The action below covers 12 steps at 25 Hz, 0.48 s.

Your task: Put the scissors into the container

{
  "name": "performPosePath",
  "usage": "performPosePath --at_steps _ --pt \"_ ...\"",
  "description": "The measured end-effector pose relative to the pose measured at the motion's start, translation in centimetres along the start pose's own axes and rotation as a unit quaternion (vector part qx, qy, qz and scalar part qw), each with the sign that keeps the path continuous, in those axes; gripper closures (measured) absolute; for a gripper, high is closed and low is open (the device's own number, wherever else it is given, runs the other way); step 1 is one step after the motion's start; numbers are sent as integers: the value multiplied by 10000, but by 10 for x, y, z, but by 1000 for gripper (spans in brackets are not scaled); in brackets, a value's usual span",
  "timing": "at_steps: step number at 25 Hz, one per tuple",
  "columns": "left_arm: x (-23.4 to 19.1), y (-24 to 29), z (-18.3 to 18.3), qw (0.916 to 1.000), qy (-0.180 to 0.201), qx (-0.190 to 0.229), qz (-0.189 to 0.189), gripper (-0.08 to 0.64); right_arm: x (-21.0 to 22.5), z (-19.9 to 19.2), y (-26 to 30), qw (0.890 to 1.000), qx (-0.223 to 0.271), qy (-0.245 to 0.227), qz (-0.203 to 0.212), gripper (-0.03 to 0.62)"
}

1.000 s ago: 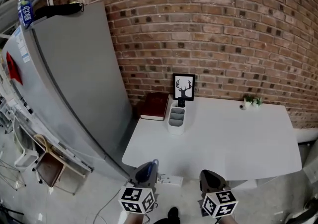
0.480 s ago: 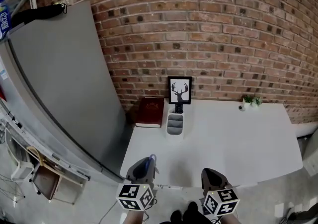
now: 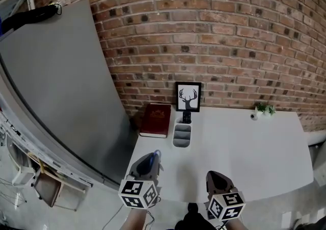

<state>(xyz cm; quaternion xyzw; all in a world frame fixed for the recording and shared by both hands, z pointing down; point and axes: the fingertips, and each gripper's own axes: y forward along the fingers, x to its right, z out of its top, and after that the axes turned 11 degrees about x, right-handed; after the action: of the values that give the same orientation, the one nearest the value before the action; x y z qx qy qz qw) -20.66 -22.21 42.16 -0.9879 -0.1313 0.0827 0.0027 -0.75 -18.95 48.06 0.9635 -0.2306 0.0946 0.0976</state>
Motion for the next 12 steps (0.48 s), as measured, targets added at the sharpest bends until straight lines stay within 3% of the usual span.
performPosePath --at_steps 12 --pt "-8 99 19 9998 113 82 -119 520 27 11 56 9998 -117 40 123 591"
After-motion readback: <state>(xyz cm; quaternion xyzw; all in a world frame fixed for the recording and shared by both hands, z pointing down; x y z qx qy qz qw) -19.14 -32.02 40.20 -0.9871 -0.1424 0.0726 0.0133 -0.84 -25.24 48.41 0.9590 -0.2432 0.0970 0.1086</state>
